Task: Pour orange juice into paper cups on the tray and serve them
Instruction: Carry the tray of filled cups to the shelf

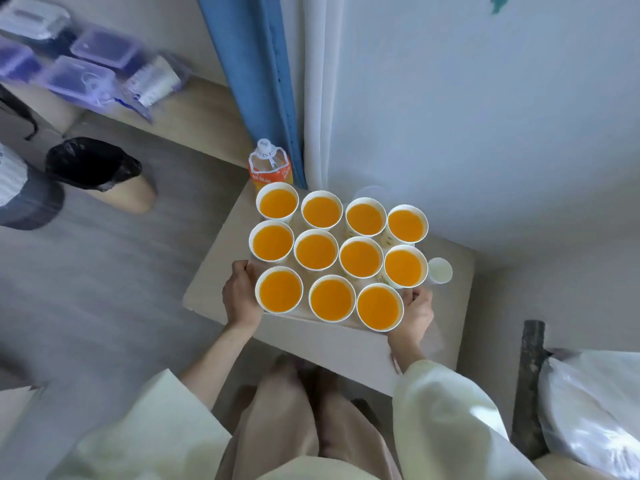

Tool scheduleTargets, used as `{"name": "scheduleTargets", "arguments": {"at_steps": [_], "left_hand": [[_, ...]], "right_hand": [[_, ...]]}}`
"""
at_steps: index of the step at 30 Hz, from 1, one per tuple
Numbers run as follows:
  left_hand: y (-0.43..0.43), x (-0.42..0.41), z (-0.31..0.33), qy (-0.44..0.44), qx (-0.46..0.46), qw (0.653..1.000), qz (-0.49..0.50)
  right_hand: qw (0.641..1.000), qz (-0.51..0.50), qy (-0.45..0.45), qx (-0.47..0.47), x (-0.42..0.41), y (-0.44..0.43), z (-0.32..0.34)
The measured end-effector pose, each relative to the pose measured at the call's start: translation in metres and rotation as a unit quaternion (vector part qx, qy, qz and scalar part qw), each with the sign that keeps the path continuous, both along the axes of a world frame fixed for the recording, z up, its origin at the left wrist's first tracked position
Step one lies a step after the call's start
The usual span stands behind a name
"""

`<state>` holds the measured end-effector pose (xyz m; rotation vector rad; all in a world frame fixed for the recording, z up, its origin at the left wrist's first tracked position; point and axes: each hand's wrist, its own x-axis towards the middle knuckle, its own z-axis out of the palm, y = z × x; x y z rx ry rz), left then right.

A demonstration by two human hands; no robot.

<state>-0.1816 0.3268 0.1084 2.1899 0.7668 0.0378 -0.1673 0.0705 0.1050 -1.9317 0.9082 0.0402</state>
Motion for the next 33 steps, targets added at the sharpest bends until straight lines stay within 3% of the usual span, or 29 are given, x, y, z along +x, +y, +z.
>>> {"name": "scheduleTargets", "arguments": {"at_steps": [21,33], "left_hand": [[0.057,0.018,0.067,-0.076,-0.003,0.992,0.096],[0.148,0.042,0.092,-0.083,-0.039,0.991,0.1]], "right_hand": [[0.988,0.124,-0.084,0.042,0.078,0.066,0.084],[0.988,0.113,-0.106,0.02,0.095,0.153,0.101]]}}
